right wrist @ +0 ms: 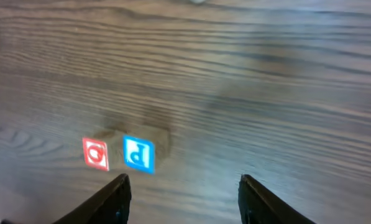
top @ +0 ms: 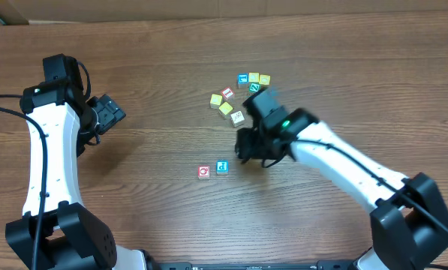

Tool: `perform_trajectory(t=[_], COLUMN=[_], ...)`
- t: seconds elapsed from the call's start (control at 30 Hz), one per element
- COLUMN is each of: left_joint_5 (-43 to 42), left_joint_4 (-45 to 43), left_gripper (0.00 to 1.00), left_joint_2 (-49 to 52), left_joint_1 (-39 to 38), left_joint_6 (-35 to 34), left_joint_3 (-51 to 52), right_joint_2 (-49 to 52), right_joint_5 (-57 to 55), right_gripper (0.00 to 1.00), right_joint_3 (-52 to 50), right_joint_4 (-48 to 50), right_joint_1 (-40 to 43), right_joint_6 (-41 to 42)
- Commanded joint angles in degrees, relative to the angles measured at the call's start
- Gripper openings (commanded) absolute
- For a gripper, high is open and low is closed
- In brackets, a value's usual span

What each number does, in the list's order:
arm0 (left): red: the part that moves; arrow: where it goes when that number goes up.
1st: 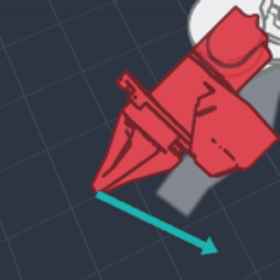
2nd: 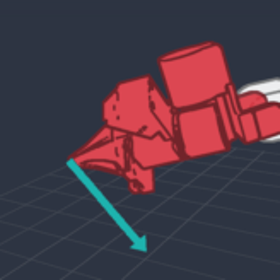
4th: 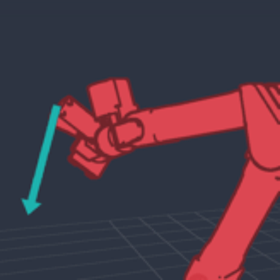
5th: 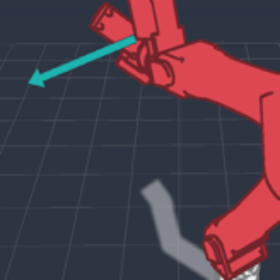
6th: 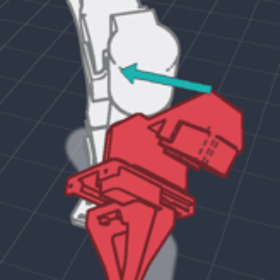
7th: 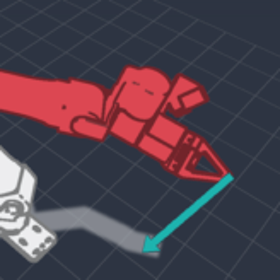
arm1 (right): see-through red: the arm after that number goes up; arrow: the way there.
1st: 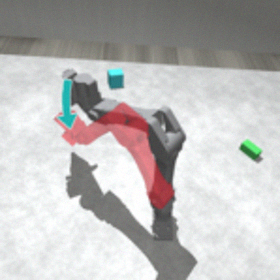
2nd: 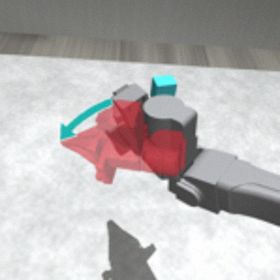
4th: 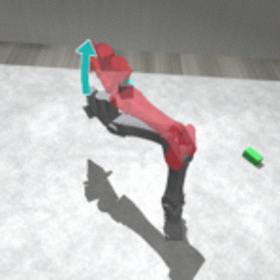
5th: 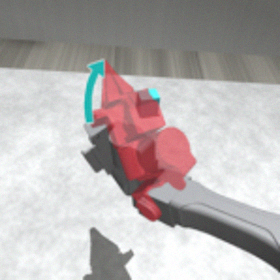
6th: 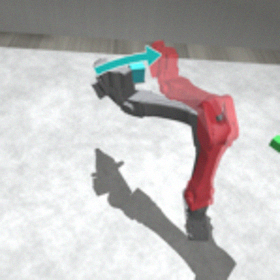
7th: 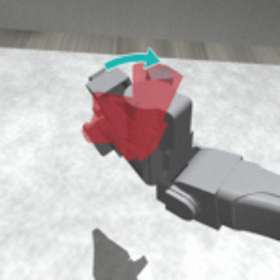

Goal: Flip 4 blocks

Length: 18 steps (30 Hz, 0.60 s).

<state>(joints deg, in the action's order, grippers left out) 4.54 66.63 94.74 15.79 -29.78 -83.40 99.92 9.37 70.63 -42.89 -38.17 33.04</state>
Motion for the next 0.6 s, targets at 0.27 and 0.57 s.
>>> perform_trajectory(t=[0.27,0.57], left_joint_5=[-0.09,-0.09], left_joint_4=[0.02,0.02], left_gripper=[1.0,1.0], left_joint_2=[0.09,0.09], left_joint_1=[-0.02,-0.02], left_joint_6=[0.87,0.87], left_joint_3=[-0.33,-0.33], right_joint_2=[5.7,7.37], right_joint_5=[-12.31,-10.03], right_gripper=[0.56,0.54], right_joint_3=[-1.31,-2.12], right_joint_4=[9.68,12.02], right_joint_1=[-8.92,-9.29], right_joint_6=[6.05,6.23])
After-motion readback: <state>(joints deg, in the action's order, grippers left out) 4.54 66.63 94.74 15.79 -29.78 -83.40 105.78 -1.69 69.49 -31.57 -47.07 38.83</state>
